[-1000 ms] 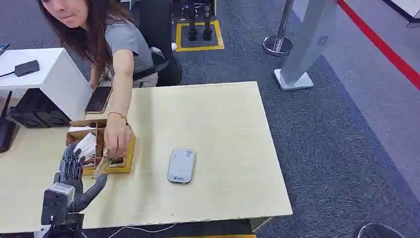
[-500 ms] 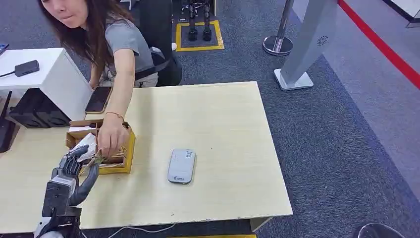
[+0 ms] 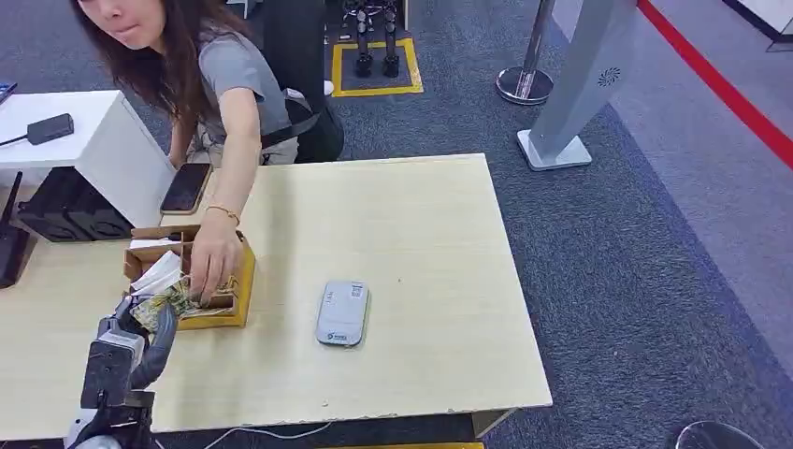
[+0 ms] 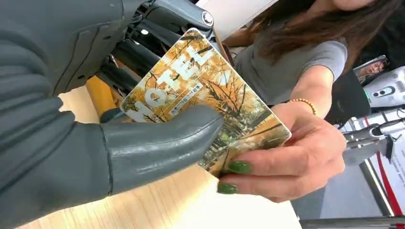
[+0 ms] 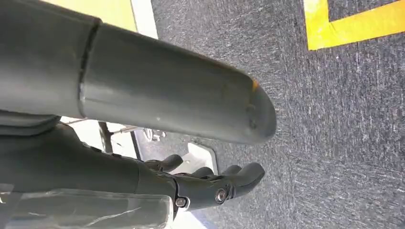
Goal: Pass the card to the sensor for recognition and then transmit it.
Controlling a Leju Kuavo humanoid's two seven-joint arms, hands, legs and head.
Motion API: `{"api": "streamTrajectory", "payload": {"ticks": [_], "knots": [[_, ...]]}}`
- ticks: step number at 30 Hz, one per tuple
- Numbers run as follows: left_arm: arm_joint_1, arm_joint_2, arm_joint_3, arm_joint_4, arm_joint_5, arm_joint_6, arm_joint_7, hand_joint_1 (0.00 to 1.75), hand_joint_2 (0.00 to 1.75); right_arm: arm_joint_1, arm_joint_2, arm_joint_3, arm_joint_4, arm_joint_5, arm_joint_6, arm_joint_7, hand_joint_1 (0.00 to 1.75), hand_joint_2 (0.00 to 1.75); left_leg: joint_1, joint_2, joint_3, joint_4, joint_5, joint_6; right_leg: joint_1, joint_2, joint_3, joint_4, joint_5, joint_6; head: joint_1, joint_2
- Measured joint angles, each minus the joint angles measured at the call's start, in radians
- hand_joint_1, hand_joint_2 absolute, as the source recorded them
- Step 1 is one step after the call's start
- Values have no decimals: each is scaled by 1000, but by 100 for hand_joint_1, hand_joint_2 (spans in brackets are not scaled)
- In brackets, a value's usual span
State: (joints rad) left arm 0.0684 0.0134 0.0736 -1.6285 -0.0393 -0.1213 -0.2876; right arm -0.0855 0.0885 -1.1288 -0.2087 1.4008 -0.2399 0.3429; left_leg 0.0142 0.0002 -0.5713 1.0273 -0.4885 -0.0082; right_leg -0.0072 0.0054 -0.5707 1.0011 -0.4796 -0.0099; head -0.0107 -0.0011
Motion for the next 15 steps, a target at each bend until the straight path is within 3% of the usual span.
{"api": "streamTrajectory", "payload": {"ticks": [15], "knots": [[0, 0, 0, 6, 0, 0, 0, 175, 175, 0, 0, 1, 0, 0, 0, 0, 0, 0, 0, 0, 0, 0, 0, 0, 0, 0, 0, 0, 0, 0, 0, 0]]}}
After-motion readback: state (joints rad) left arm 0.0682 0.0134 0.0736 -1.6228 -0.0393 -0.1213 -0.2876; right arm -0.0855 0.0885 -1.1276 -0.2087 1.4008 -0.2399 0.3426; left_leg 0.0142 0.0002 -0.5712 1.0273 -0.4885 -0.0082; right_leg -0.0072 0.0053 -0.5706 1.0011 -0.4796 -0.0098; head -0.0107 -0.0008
